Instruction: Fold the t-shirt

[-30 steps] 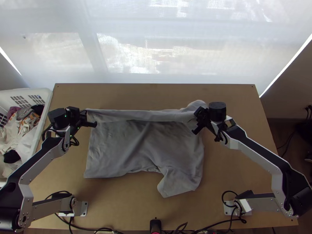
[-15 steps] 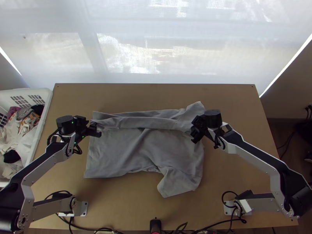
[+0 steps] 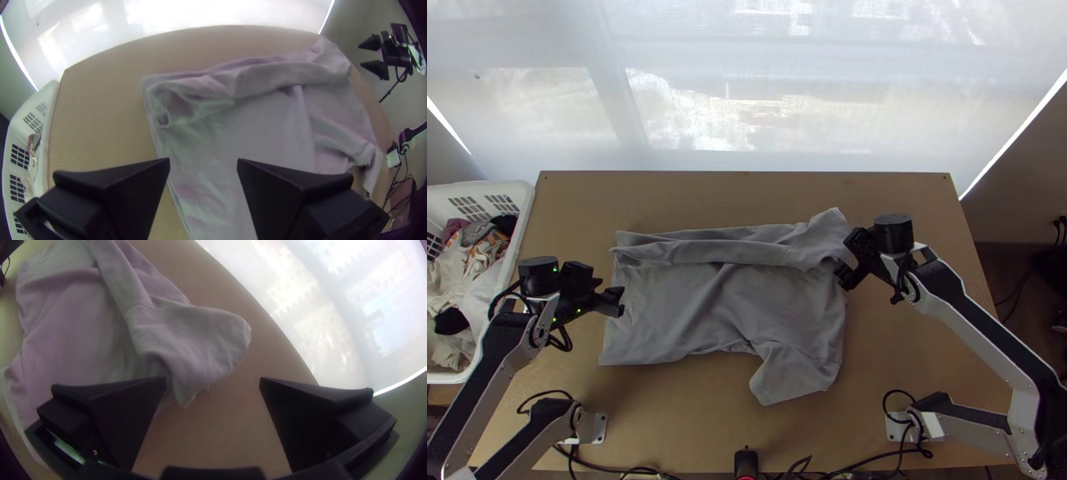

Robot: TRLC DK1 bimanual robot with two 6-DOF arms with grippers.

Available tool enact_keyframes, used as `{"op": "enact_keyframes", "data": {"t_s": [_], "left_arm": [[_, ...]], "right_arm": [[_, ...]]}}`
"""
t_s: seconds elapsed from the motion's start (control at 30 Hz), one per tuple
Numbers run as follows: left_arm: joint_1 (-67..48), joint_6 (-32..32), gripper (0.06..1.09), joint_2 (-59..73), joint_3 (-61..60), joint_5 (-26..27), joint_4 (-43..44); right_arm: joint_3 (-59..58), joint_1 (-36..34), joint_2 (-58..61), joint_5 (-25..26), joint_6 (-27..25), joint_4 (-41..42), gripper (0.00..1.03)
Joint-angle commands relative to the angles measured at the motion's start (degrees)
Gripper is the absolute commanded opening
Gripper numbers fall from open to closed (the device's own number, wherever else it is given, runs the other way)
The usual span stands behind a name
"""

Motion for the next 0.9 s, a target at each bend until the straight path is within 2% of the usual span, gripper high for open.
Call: {"op": "enact_keyframes", "data": {"t_s": [0.0,0.13,0.2,0.3,0.53,0.6,0.7,0.87], "left_arm": [[0.71,2.45,0.81,-8.21,-0.82,0.87,-16.82],[0.8,3.68,0.81,-7.95,-0.73,-0.63,-24.03],[0.88,3.68,0.81,-8.3,-0.65,-3.26,-24.65],[1.15,5.61,0.8,-7.33,-0.56,-4.23,-24.82],[1.5,7.11,0.81,5.85,1.55,-5.28,-27.81],[2.2,7.11,0.81,7.78,3.48,-6.16,-26.32],[3.96,6.14,0.81,9.45,5.59,-6.16,-18.67],[2.73,4.56,0.81,16.05,10.34,-5.99,-24.12]], "right_arm": [[2.65,-0.88,-5.44,-1.58,1.29,-9.01,0.98],[2.39,-1.41,-8.34,-1.84,2.35,-11.47,0.98],[2.04,-1.58,-9.92,-2.11,3.05,-12.61,0.98],[1.16,-1.58,-11.94,-2.55,3.31,-13.93,0.98],[0.45,-0.44,-13.61,-2.72,2.87,-14.99,0.98],[0.19,-0.35,-13.61,-2.72,2.7,-15.16,0.98],[-0.69,-0.18,-13.61,-2.72,2.79,-15.16,0.98],[-0.6,0.17,-14.05,-2.72,2.61,-16.3,0.98]]}}
